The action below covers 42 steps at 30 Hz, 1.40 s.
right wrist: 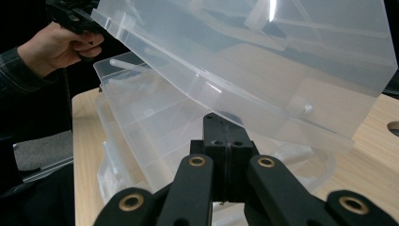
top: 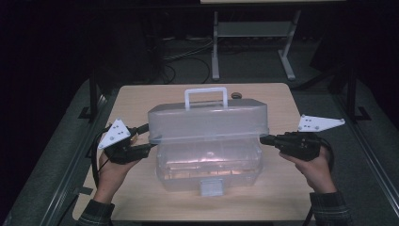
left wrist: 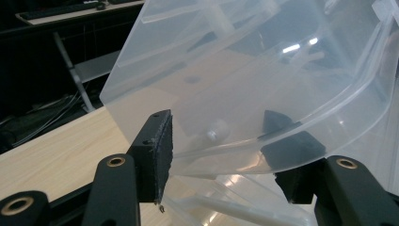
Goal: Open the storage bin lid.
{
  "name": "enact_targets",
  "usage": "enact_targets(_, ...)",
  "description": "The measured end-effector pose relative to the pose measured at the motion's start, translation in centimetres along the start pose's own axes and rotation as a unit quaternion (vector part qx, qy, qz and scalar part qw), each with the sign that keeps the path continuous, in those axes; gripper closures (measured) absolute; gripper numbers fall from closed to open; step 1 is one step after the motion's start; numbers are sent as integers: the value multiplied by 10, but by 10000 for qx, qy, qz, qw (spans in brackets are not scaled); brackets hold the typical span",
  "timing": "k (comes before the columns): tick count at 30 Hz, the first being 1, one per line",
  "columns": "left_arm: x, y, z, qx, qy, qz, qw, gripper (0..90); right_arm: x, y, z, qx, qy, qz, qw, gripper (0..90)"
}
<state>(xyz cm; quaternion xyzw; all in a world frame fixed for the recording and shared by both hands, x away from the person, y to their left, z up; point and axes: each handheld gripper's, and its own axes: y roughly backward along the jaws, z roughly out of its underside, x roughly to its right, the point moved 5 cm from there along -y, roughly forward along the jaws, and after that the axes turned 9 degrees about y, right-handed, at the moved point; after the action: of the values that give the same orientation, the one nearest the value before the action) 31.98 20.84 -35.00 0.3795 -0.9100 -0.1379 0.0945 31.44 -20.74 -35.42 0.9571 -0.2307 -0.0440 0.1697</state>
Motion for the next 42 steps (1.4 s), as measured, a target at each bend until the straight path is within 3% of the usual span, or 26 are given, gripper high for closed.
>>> enact_targets(24, -17, -7, -15, 50, 102, -84, 9999, 513, 6, -6, -10, 85, 40, -57, 9999, 900)
enact_targets(35, -21, -10, -17, 77, 160, -155, 9997, 549, -8, -15, -9, -164, 110, -396, 9990, 828)
enact_targets(42, -22, -10, -18, 65, 191, -208, 9996, 563, -31, -32, -4, -388, 208, -808, 9958, 781)
